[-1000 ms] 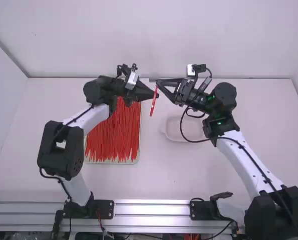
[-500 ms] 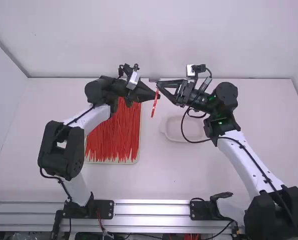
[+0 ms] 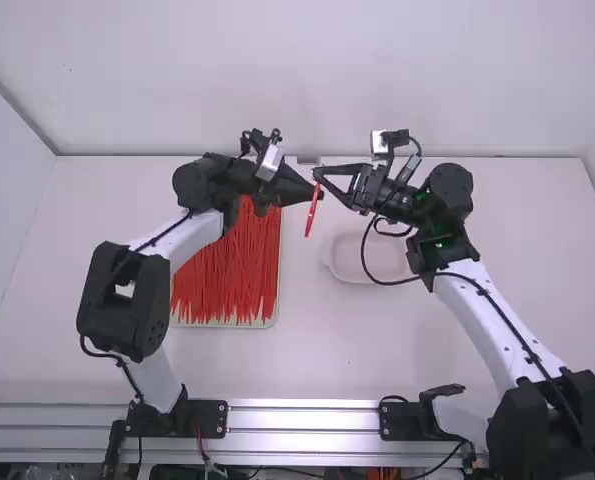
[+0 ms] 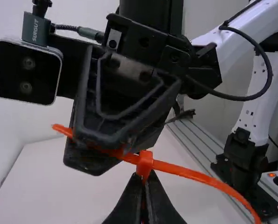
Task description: Fasten the cable tie
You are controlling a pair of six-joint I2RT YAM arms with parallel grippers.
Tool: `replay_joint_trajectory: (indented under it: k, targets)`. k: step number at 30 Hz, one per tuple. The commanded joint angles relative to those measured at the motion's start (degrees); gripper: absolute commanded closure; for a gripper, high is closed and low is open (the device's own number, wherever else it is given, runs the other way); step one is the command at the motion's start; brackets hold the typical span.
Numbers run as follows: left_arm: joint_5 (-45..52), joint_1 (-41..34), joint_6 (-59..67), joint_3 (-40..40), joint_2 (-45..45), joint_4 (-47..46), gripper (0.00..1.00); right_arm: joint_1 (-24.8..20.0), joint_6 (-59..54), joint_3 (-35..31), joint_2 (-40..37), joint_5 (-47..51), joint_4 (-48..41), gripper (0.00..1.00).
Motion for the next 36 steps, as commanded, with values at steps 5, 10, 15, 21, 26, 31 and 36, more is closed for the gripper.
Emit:
replay_joint_trajectory:
  k: [5,10,15,21,26,31,36]
  targets:
    - [1.2,-0.5,-0.4,-0.3,-1.0,0.1,0.98,0.0,-0.2,0.2,-0.3,-1.7,1.0,1.0]
    - [1.2,-0.5,-0.4,-0.5,-1.0,-0.7,0.98,-1.2,0.4,0.2,-0.3,-0.4,1.3,1.0]
    - [-1.0,-0.5,0.7,-3.2,-1.0,-0.3,0.99,-2.7,2.0,0.2,-0.3,4.6,1.5,1.0]
    - [-5.0,-1.2,3.7,-8.0,-1.0,-0.4,0.98,-2.6,5.5,0.2,-0.3,8.7,7.6,1.0]
    - [-4.9,-2.3,3.7,-9.9,-1.0,-0.4,0.98,-2.6,8.0,0.2,-0.3,12.6,10.7,1.0]
    - [-5.1,-2.3,3.8,-11.9,-1.0,0.2,0.98,-3.5,10.5,0.5,-0.3,14.9,13.7,1.0]
    - [-5.6,-2.3,6.1,-14.5,-1.0,-0.2,0.98,-4.2,11.4,2.6,-0.3,14.5,14.1,1.0]
